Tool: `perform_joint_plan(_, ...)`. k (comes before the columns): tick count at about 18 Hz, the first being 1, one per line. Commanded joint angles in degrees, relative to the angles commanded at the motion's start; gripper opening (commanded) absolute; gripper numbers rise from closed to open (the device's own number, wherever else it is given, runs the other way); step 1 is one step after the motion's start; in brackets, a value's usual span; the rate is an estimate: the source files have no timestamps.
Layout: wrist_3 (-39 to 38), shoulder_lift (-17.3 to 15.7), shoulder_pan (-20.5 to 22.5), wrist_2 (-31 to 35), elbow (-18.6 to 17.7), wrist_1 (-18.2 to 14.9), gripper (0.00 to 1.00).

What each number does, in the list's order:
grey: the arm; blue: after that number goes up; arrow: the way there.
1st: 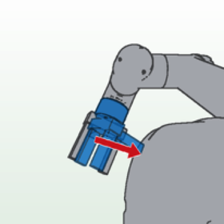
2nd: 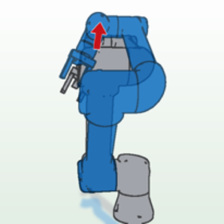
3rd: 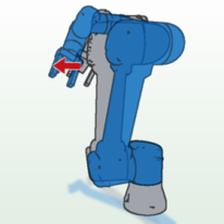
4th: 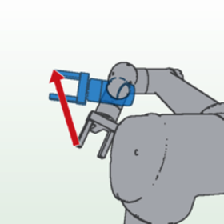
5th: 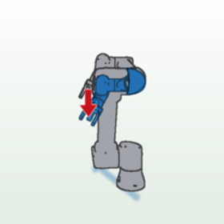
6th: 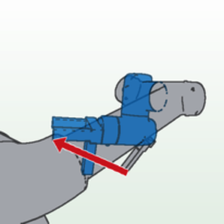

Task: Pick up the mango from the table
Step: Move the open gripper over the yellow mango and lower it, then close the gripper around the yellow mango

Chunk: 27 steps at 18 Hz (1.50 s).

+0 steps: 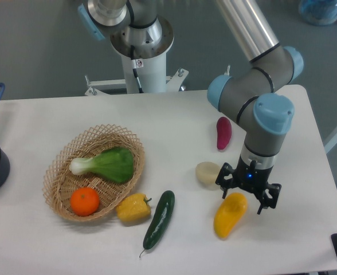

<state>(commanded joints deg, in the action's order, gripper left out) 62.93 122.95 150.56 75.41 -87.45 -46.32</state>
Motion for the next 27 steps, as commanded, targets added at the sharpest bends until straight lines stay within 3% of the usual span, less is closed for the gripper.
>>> perform_joint_plan(13,-0.3,3.3,-1.1,0.3,-0.6,0.2,1.0)
perform_joint_plan(27,0.5,4.1,-1.1,5.1,-0.3,0.4,1.0)
